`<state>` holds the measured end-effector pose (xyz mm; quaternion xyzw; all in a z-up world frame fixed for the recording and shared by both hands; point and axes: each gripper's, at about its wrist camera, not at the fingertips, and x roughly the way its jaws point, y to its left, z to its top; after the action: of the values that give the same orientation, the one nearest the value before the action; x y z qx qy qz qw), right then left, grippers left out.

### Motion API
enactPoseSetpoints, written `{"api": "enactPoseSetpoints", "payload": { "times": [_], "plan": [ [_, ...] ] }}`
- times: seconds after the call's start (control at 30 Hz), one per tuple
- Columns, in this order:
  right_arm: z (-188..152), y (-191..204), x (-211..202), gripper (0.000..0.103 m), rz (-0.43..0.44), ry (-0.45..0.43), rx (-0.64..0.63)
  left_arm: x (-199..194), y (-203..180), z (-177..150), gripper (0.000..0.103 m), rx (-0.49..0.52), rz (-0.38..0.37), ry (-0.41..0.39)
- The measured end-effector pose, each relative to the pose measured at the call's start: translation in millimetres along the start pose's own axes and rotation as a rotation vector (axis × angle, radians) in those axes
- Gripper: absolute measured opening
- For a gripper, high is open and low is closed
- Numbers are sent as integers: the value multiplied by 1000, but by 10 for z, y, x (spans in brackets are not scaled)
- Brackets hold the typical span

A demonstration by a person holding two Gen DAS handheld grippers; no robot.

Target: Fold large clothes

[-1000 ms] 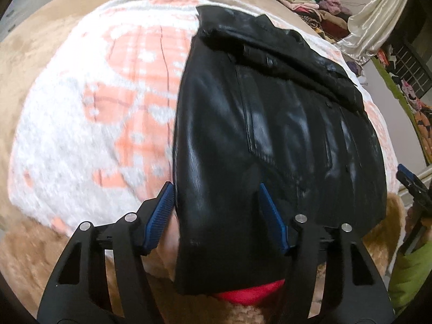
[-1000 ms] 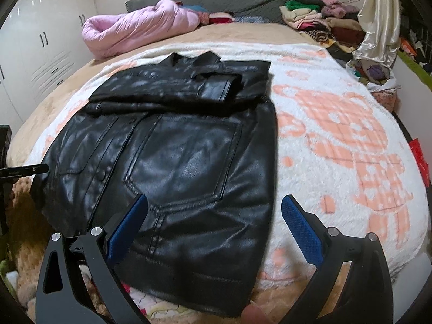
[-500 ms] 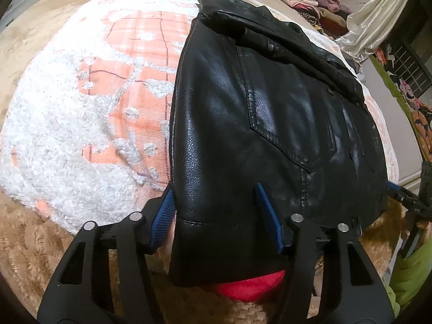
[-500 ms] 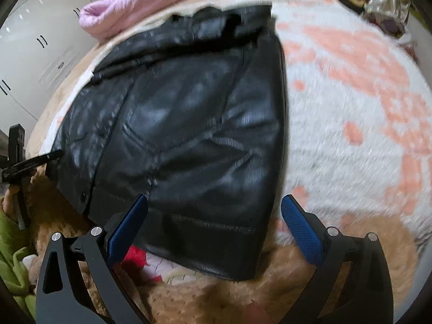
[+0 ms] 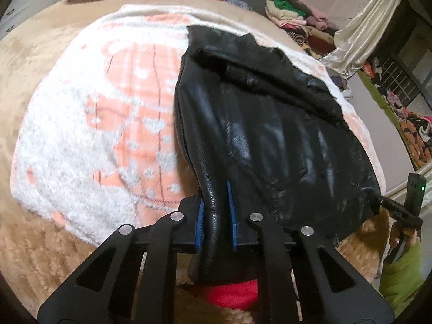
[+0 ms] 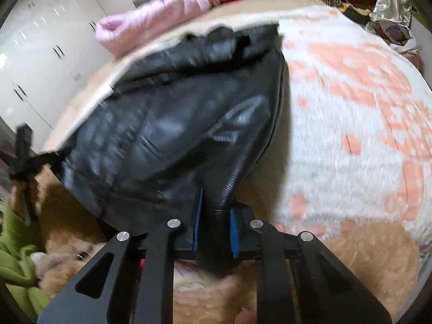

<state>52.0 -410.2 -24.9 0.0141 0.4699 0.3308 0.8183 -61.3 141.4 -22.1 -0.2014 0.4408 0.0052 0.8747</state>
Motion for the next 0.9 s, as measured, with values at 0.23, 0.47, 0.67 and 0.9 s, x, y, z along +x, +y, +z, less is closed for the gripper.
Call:
{"api": "enactPoseSetpoints", "payload": {
  "times": [0.23, 0.47, 0.67, 0.9],
  "plan": [
    [422, 21, -390, 11, 134, -202, 44, -104, -181, 317, 7, 33, -36, -66],
    [856, 18, -440, 11, 123, -292, 62, -114, -288, 780, 7, 49, -52, -145],
    [1166, -54, -446, 11, 118, -356, 114, -61, -400, 1080, 7, 70, -15, -194],
    [1465, -150, -299, 11, 113, -392, 164, 58, -412, 1354, 8, 76, 2, -198]
  ]
}}
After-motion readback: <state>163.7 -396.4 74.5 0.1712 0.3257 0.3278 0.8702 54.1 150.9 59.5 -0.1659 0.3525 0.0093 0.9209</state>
